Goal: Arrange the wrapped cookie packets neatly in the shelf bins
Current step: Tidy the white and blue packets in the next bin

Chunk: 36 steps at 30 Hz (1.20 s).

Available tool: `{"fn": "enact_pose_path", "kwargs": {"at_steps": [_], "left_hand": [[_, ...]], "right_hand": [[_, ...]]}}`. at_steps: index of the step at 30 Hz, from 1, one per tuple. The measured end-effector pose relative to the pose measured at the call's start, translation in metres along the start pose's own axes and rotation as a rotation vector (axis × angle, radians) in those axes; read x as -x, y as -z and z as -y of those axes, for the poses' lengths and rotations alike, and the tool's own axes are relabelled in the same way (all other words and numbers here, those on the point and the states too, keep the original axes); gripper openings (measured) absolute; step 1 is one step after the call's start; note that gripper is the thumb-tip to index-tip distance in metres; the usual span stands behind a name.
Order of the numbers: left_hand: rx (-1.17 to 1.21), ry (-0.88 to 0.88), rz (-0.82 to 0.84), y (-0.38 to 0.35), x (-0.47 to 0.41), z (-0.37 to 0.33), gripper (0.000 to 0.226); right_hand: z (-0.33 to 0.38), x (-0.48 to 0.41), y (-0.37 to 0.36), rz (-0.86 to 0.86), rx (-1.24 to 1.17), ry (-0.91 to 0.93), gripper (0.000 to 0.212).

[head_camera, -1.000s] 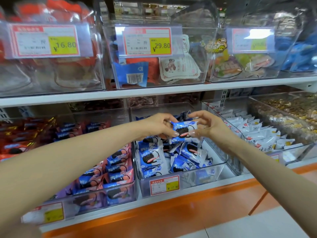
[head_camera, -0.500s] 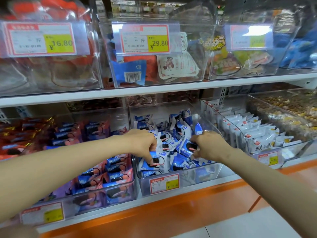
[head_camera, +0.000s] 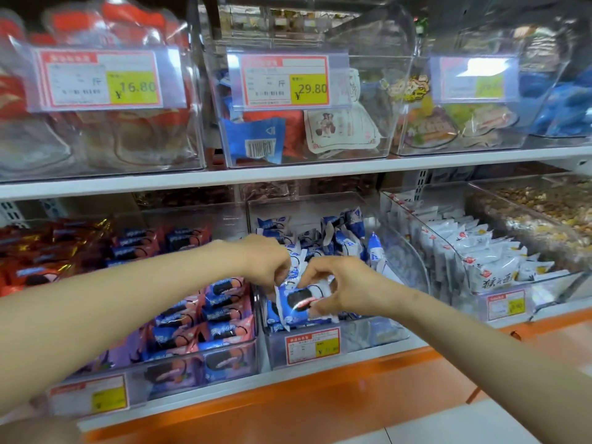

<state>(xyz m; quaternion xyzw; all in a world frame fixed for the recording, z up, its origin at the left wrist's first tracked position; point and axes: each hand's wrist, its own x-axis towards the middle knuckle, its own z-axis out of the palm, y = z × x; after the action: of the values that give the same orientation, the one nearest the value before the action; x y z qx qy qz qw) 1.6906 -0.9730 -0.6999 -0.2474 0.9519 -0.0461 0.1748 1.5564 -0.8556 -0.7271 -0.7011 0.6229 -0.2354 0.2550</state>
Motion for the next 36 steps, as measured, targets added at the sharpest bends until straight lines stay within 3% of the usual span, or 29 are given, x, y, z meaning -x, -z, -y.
{"fn": "enact_pose_path", "kwargs": {"at_steps": [4, 8, 13, 16, 19, 22, 28, 33, 35, 36], "left_hand": [[0.279, -0.054, -0.049, 0.011, 0.0, 0.019, 0.018], [0.366, -0.066, -0.186, 0.013, 0.0, 0.025, 0.013], [0.343, -0.087, -0.241, 0.006, 0.0, 0.028, 0.012], [0.402, -0.086, -0.209, 0.005, 0.005, 0.029, 0.009], [0.472, -0.129, -0.059, 0.005, 0.01, 0.025, 0.012], [0.409, -0.168, 0.056, 0.002, 0.009, 0.016, 0.017], [0.034, -0.128, -0.049, -0.012, -0.001, -0.001, 0.012], [0.149, -0.086, 0.002, -0.004, -0.001, 0.005, 0.008], [0.196, -0.059, -0.078, 0.001, -0.003, 0.01, 0.011], [0.209, -0.039, -0.141, 0.002, -0.004, 0.013, 0.012]], "right_hand": [[-0.006, -0.002, -0.004, -0.081, -0.078, 0.007, 0.036], [-0.008, -0.005, -0.024, -0.098, 0.059, 0.067, 0.029], [-0.008, -0.008, -0.026, -0.062, 0.004, 0.038, 0.024], [-0.01, -0.006, -0.024, -0.094, -0.037, -0.006, 0.031], [-0.009, -0.005, -0.025, -0.136, -0.004, 0.011, 0.028], [-0.005, -0.006, -0.025, -0.115, 0.026, 0.02, 0.025], [-0.011, -0.004, -0.026, -0.067, -0.044, 0.018, 0.018], [-0.01, -0.007, -0.023, 0.008, -0.01, 0.03, 0.018], [-0.01, -0.007, -0.008, 0.08, -0.078, -0.002, 0.017], [-0.013, -0.009, 0.003, 0.039, -0.099, -0.019, 0.016]]}}
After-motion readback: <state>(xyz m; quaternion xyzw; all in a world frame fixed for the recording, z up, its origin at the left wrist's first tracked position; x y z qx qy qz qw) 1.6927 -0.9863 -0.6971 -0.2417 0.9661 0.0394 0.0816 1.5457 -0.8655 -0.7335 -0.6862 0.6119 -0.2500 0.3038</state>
